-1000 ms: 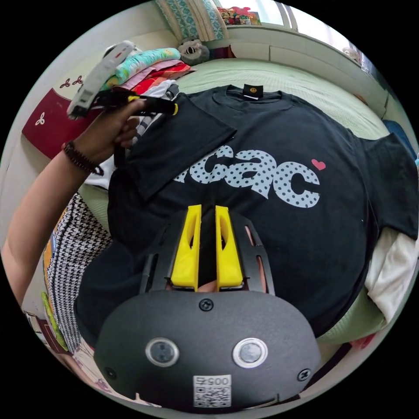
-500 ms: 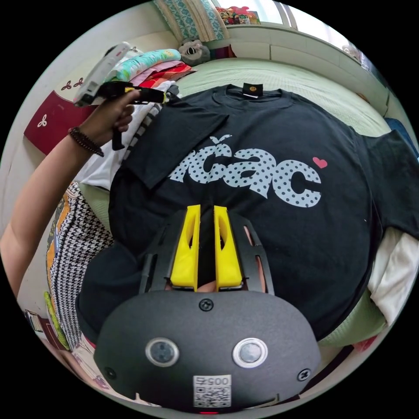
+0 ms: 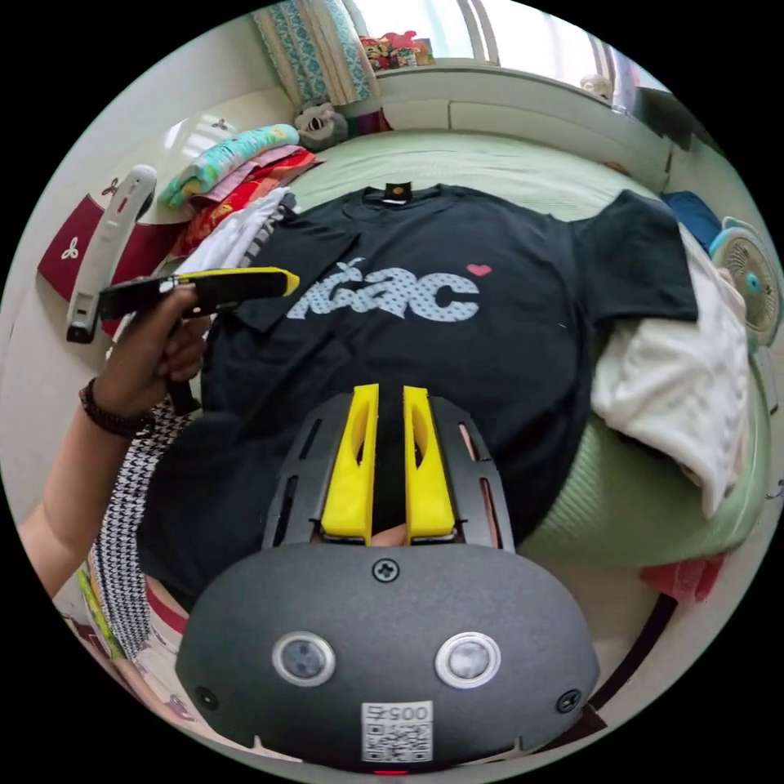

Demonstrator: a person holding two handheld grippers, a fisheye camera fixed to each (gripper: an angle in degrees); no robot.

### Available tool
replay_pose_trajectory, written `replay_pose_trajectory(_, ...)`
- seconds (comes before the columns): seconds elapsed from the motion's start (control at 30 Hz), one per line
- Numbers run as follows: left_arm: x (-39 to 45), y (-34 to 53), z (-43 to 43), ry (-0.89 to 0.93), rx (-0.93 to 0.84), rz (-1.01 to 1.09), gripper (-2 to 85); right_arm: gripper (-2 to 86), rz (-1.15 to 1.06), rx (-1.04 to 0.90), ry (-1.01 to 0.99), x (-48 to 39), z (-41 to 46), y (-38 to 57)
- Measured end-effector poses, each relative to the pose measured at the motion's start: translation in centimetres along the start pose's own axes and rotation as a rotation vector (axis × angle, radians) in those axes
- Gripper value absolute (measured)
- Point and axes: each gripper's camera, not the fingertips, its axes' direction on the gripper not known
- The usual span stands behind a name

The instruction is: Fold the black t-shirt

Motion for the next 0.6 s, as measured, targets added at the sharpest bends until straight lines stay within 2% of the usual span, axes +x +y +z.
replay_pose_trajectory(0.17, 2.8, 0.1, 2.1, 0.028, -0.004, 0.009, -0.5, 6.3, 0.087, -0.11, 0.06, 3.4, -0.2, 2.6)
replay_pose_trajectory(0.3, 2.7, 0.7, 4.6, -0.001, -0.03, 0.02, -0.4, 6.7, 0.105, -0.139, 0.036, 4.5, -1.3, 2.4)
replay_pose_trajectory(0.43, 1.1, 1.4, 4.7, 0.045, -0.009, -0.005, -0.1, 9.3, 0.069, 0.032, 0.129, 7.2, -7.4, -0.3)
replay_pose_trajectory(0.6, 0.4, 1.7, 4.0, 0.074, 0.02, -0.026, -0.4, 10.9, 0.154, 0.187, 0.244, 13.3, -12.5, -6.7)
